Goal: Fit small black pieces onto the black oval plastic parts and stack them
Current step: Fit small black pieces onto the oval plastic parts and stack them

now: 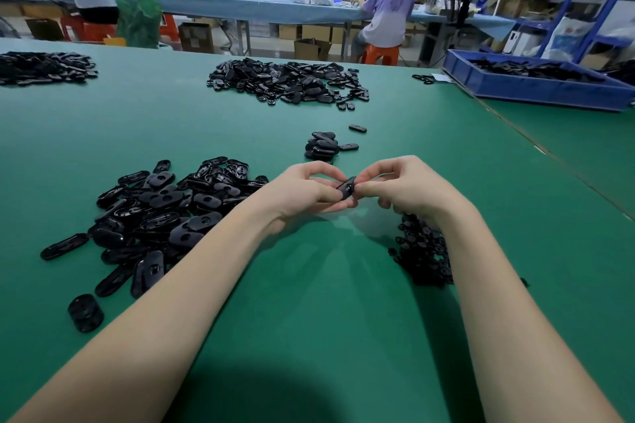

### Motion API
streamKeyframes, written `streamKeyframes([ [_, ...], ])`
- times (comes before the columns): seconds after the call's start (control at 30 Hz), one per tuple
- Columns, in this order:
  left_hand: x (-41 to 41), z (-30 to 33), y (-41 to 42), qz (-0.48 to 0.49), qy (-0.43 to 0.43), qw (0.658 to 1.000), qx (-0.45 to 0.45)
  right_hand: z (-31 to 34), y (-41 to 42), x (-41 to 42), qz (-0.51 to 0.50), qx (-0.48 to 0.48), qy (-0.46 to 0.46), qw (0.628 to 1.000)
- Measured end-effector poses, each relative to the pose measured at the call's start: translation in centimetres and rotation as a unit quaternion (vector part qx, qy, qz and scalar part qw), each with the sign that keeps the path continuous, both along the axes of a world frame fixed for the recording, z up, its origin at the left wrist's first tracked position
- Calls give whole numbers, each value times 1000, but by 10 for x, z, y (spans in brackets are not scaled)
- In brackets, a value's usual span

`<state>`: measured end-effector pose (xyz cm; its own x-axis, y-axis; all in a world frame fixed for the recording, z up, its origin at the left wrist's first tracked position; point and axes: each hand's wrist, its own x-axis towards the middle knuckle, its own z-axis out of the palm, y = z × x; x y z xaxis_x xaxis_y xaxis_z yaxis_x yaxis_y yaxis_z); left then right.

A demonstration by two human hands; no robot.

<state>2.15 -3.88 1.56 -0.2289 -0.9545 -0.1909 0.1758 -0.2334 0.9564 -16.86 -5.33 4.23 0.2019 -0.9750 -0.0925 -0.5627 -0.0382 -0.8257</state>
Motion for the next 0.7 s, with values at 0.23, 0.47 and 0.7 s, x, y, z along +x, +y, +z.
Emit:
streamKeyframes([
  [0.23,4,-1,0,-47,-68,996,-27,-1,1,5,-4,5,-37,999],
  [0.47,5,2,-2,2,-67,997,-49,-5,-1,4,-47,33,-23,998],
  [0.7,3,3,-1,5,-22,999,-30,-5,-5,2,-53,1,-18,998],
])
